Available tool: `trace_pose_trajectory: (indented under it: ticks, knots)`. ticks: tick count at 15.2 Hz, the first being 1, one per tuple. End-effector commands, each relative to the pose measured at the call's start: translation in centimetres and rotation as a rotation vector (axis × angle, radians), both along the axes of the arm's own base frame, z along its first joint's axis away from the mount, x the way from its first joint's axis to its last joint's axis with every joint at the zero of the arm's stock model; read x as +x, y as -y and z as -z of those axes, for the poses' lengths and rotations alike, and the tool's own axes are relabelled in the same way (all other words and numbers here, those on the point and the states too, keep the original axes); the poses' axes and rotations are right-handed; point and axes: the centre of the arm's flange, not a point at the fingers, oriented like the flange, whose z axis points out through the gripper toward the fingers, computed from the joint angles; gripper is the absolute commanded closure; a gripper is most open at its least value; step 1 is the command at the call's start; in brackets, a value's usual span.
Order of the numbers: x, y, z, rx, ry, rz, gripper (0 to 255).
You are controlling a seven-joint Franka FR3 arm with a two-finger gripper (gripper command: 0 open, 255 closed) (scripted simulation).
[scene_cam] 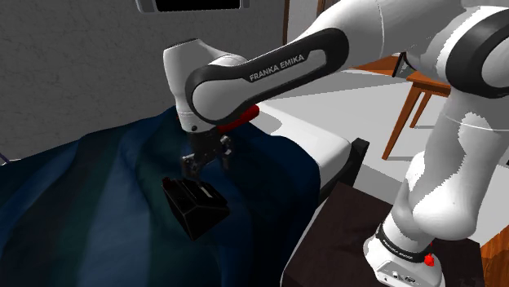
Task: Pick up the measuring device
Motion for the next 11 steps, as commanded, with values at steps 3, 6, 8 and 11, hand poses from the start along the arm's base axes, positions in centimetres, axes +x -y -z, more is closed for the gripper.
trace_pose_trajectory:
  ticks: [3, 6, 8, 11]
  knots:
    - [3.0, -4.1, 2.1, -0.002, -0.003, 0.008, 0]
    - [5.2, -7.1, 3.6, -0.004, -0.005, 0.013, 0]
    - [5.9, -8.2, 4.2, -0.005, -0.006, 0.015, 0]
    - [5.9, -8.2, 5.8, -0.005, -0.006, 0.015, 0]
